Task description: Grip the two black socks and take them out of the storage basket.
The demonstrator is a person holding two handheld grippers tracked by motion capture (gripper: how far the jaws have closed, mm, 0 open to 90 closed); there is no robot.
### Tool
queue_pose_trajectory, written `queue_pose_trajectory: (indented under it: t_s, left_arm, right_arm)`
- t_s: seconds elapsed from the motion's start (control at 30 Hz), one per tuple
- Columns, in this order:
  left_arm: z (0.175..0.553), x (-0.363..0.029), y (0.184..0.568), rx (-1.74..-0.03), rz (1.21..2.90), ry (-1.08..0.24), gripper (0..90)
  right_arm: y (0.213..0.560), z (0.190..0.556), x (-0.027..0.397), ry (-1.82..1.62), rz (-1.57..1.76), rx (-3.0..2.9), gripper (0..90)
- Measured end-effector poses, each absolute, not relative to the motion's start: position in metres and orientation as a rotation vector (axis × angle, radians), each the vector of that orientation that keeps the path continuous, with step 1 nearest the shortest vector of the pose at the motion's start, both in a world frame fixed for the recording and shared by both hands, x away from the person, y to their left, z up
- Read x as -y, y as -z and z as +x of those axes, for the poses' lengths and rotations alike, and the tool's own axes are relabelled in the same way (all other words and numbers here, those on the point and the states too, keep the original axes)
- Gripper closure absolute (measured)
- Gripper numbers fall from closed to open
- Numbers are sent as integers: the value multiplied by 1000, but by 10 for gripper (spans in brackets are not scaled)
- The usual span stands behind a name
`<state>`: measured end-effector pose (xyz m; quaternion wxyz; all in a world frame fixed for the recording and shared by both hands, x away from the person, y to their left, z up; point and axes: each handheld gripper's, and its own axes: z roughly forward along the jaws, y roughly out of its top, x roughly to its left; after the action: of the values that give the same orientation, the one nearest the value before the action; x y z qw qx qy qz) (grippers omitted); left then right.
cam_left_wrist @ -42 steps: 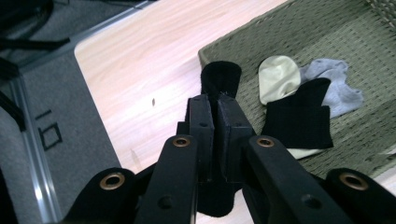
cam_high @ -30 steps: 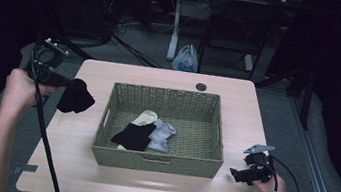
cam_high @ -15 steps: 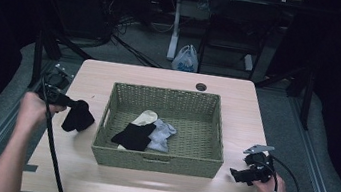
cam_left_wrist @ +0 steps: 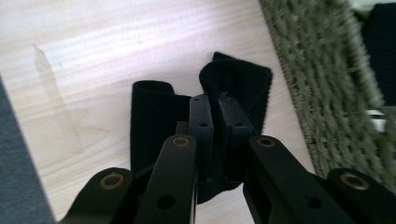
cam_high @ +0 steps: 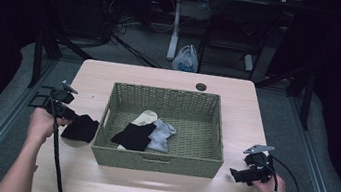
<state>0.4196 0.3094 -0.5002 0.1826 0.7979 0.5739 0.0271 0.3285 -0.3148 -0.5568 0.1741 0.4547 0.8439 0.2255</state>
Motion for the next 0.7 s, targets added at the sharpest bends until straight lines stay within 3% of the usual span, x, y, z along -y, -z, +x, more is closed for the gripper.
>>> queue_pose_trajectory:
  t_s: [0.2,0.27,0.53,0.7]
  left_arm:
    - [420,-314,521,-1663,2189,-27,842]
    - [420,-316,523,-1664,2178,-5,800]
    - [409,-315,483,-1611,2126,-90,373]
    - [404,-300,451,-1521,2139,-152,220]
  right_arm:
    - [557,329,315,-638,1290,-2397,29]
    - [559,328,314,-662,1301,-2376,29]
    - [557,329,315,-642,1292,-2390,29]
    - [557,329,314,-643,1291,-2390,29]
